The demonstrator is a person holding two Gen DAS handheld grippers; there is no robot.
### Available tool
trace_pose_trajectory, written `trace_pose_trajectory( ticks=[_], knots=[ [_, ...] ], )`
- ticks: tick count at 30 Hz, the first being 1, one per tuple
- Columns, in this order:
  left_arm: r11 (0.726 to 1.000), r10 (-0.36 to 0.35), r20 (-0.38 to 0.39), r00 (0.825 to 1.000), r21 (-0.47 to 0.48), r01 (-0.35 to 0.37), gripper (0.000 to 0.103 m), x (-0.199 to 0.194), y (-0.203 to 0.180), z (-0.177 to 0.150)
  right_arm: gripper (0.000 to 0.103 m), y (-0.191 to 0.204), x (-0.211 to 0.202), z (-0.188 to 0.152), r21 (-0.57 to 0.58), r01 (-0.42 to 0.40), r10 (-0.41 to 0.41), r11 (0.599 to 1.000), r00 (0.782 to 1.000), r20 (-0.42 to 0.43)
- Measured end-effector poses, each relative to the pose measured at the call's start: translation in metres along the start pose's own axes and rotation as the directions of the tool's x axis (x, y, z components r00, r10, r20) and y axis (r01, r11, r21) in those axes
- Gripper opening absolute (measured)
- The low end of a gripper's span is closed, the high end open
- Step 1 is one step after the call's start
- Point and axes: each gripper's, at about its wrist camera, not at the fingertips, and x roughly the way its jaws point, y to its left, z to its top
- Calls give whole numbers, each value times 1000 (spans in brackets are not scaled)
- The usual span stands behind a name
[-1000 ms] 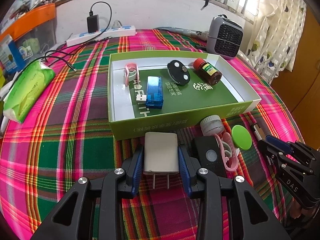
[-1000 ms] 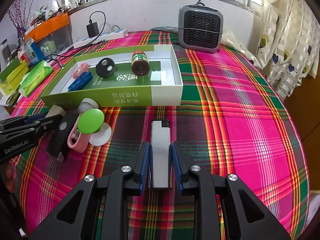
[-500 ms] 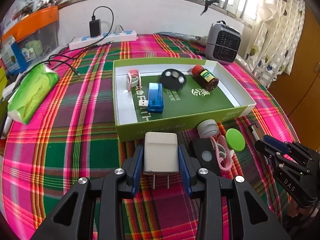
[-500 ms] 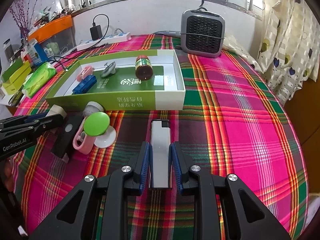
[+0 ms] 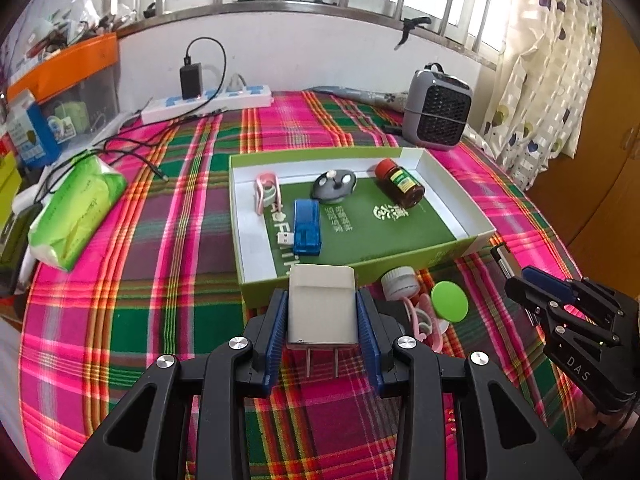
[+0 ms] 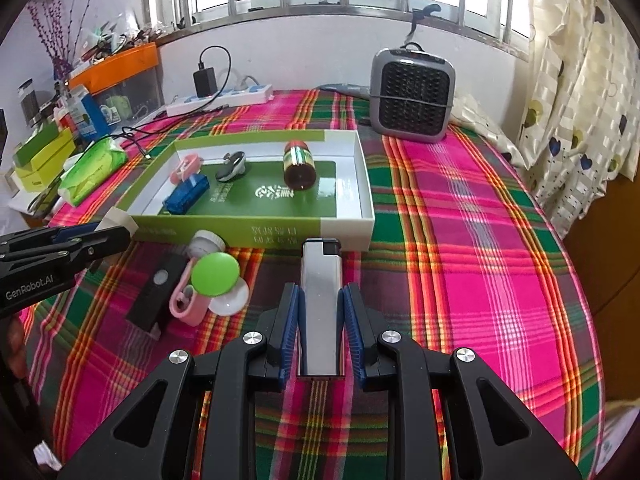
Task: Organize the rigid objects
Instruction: 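Carry the charger plug and white rectangular object over the green box with both tools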
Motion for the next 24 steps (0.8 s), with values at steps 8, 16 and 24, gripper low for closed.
trace_pose_trajectory(
  ticks=[8,16,24],
  knots=[
    [1000,-9,15,1000,5,9,33,-1,-2,13,24,1,-5,16,-20,-14,15,1000,999,29],
    [1000,-17,26,1000,3,16,33,3,-4,25,24,0,-2,33,-31,-32,34,999,998,44],
    [1000,-24,26,999,1,24,33,14,-7,37,24,-6,6,54,-28,-40,41,999,998,54]
  ],
)
